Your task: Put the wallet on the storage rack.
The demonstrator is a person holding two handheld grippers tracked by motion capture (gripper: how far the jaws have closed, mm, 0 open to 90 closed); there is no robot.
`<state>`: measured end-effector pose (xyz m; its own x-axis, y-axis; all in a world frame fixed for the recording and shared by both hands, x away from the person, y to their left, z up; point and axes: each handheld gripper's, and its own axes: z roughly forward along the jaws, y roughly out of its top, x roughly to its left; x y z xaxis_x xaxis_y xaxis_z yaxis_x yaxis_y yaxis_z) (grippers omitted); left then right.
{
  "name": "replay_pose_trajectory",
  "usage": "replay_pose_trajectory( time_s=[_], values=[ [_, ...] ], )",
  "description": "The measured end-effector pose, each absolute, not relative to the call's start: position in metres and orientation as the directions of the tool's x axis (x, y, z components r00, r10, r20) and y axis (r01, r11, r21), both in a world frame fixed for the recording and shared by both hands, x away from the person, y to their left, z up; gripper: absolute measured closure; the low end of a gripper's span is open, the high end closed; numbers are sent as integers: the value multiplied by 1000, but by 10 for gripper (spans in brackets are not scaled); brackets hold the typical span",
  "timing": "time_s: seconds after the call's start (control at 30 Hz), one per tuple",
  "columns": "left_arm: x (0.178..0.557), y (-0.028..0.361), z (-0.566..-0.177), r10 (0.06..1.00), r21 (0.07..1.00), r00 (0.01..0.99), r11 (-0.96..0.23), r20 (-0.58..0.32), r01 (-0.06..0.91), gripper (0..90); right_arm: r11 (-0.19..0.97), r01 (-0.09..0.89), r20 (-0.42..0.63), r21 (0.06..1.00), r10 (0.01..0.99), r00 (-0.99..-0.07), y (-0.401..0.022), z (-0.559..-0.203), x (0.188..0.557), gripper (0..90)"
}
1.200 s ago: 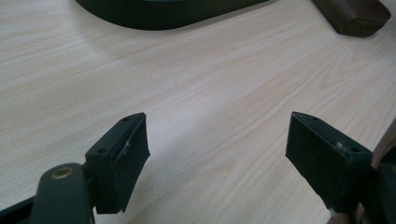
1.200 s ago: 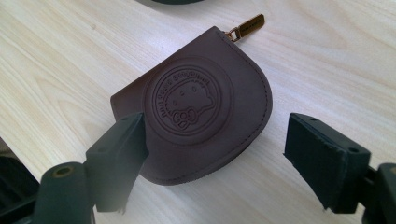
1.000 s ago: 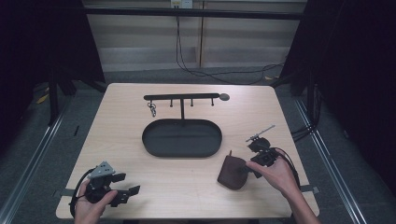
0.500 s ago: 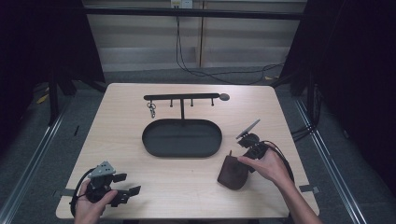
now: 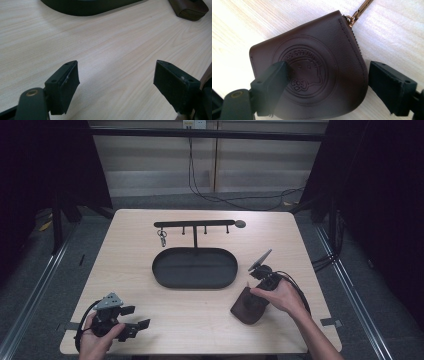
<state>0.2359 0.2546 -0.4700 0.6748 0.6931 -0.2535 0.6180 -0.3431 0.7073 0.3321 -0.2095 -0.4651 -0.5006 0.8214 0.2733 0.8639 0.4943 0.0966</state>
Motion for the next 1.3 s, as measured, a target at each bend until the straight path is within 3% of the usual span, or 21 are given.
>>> replay_pose_trajectory(
  time_s=[0.17,0.37,0.53,0.77,1.13,1.3],
  values=[
    [236,255,-470,691,705,677,-346,-254,618,202,467,879,337,98,815,-471,-215,-468,333,213],
    [236,254,-470,687,704,679,-348,-258,619,202,456,884,311,105,829,-464,-216,-462,333,317],
    [235,254,-470,681,707,683,-344,-264,617,200,457,884,288,97,837,-464,-214,-460,332,338],
    [235,254,-470,675,704,688,-350,-268,618,195,431,889,259,153,851,-457,-217,-442,333,587],
    [236,254,-470,668,700,691,-354,-275,620,195,425,889,245,172,855,-457,-219,-430,334,656],
    [236,254,-470,666,699,691,-350,-283,623,195,414,891,238,188,861,-450,-220,-417,333,728]
  ],
)
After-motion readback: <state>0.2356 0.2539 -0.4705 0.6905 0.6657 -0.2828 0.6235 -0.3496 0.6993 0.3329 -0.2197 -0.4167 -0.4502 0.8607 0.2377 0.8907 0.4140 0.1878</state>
